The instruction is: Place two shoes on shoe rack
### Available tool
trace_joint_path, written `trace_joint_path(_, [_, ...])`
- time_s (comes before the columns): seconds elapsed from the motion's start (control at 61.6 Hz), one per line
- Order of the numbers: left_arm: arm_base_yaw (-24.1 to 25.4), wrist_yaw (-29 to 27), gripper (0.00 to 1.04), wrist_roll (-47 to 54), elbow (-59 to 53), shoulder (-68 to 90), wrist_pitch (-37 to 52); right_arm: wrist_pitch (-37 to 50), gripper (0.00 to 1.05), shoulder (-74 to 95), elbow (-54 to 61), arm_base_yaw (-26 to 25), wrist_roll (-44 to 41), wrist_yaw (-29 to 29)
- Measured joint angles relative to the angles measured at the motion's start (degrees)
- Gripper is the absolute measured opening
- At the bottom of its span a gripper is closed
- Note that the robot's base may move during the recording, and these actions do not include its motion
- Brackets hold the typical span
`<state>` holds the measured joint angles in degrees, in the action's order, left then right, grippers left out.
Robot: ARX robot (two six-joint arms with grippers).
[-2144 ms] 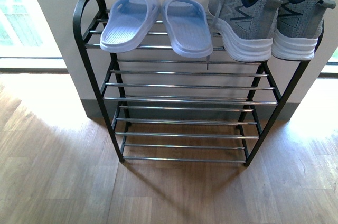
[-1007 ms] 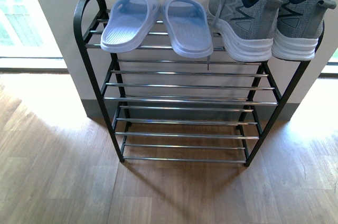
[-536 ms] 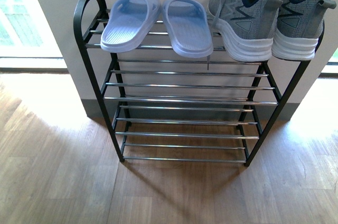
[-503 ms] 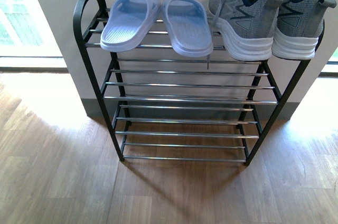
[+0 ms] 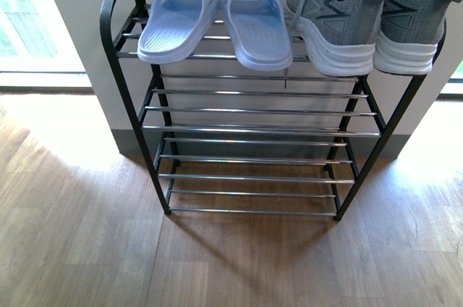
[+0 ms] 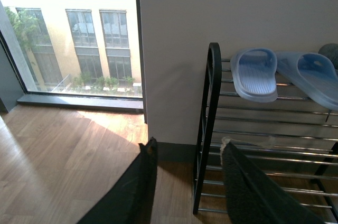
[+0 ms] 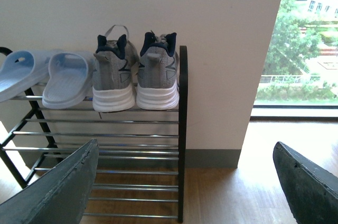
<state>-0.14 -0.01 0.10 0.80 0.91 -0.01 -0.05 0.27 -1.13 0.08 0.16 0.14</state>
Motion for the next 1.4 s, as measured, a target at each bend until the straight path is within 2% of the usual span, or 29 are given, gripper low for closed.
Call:
trace_joint_path(0.276, [0.0,0.0,0.97,0.1,0.0,0.0,0.0,0.0,0.96,0.0,0.0,0.0,0.0,0.0])
trace_joint_path(0.341, [0.0,0.0,0.95,0.0,0.0,0.0,0.0,0.0,0.96,0.0,0.0,0.0,0.0,0.0])
trace_joint_path(1.397, [0.0,0.0,0.95,0.0,0.0,0.0,0.0,0.0,0.96,0.0,0.0,0.0,0.0,0.0])
